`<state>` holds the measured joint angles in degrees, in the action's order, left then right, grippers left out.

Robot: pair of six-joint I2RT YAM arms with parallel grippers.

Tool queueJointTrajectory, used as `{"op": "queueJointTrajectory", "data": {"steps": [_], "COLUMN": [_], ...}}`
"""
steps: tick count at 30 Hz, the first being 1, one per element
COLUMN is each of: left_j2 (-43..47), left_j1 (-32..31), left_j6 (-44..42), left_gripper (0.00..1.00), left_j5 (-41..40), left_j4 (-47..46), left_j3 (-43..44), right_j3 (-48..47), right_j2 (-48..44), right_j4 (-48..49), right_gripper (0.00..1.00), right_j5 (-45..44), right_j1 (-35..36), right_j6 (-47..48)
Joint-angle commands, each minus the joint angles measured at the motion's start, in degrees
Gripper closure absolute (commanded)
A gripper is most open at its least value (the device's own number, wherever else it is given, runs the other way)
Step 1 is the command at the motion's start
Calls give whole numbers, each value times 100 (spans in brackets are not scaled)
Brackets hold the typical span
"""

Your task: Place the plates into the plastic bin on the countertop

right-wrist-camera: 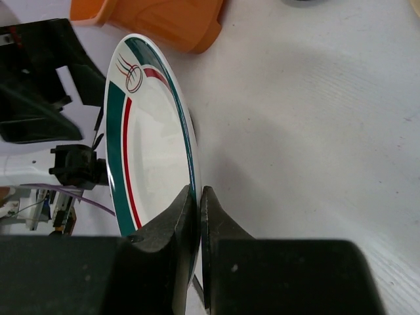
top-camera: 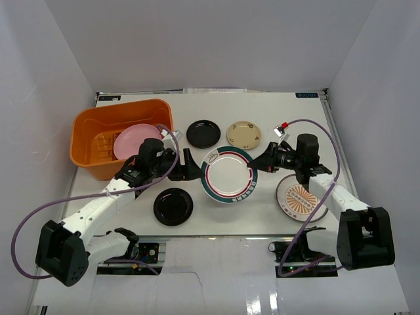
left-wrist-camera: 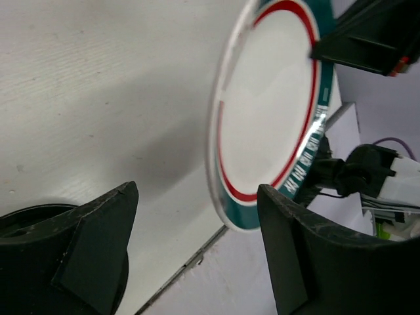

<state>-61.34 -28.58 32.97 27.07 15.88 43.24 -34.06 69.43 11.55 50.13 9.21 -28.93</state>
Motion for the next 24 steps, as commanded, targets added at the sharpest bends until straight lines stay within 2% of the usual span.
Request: {"op": "queueJointTrajectory", "data": {"steps": [1,4,7,8,10,11,12,15,18,19,20,21,23,24], "left_j2": [-211,-510,-809,-853,-880,-862,-836,-695,-563,-459,-405,-361,-203,-133], "left_j1": [-51,-78,-156,-174,-209,-218,-218,-218,-210,-201,-175,-140,157,290], "left_j6": [-1,60,148,166,192,218,227,245,298,306,306,306,350,385], "left_gripper": [18,26,47,64,83,97,100,100,100,100,100,100,100,100], "left_j5": [-536,-422,-237,-237,-246,-263,-281,-316,-518,-684,-781,-860,-993,-1019], "left_j4": [-541,-937,-1192,-1227,-1280,-1280,-1280,-1219,-974,-912,-781,-692,-473,-437], "left_j3": [-158,-211,-185,-167,-132,-115,-97,8,297,386,491,744,1122,1125], "right_j3": [-39,40,93,93,84,84,67,23,-47,-109,-144,-197,-337,-390], "right_j2": [-245,-237,-202,-193,-193,-202,-219,-289,-421,-482,-631,-711,-973,-1053], "right_j4": [532,585,664,673,647,612,585,497,322,139,41,-82,-389,-469], "right_gripper": [92,92,92,92,92,92,92,90,66,48,40,26,13,10], "right_j5": [357,401,401,401,366,349,322,261,156,25,-55,-230,-433,-503], "right_j1": [142,247,327,327,336,336,336,344,344,344,344,344,336,344], "right_j6": [-333,-359,-368,-377,-359,-342,-333,-333,-342,-316,-254,-219,-114,-78]}}
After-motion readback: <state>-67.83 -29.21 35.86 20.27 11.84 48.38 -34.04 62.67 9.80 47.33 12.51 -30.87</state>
